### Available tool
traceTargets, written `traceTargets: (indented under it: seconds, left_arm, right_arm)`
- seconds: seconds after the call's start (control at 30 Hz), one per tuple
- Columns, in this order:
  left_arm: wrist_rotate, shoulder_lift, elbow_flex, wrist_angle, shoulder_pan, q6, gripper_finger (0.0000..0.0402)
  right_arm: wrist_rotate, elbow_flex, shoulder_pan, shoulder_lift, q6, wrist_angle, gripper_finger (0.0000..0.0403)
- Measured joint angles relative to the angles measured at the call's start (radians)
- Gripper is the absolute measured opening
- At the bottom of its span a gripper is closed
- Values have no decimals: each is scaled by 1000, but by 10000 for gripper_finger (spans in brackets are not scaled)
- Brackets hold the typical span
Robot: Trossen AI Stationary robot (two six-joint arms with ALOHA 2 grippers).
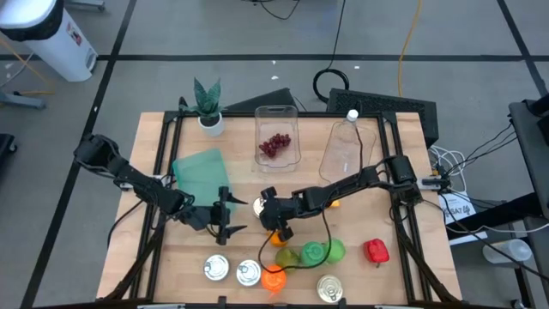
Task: Pick & Place Food Item
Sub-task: Put the top left blue and pink tuna can into the blue bin
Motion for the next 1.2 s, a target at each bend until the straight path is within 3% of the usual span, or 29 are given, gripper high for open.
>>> traceTargets:
  seconds: [0.13, 0.33, 0.83, 1.2]
  left_arm:
    - [0, 0, 0, -1, 1, 7, 363]
    - [-1, 0, 0, -21, 3, 26, 363]
    - [26, 0, 0, -22, 4, 119, 363]
    - [76, 1, 0, -45, 82, 156, 363]
  right_arm:
    - [3, 0, -1, 0, 1, -7, 104]
    - [6, 0, -3, -1, 21, -17, 11]
    - [-6, -5, -31, -32, 73, -34, 1]
    - [-10, -5, -52, -37, 98, -17, 0]
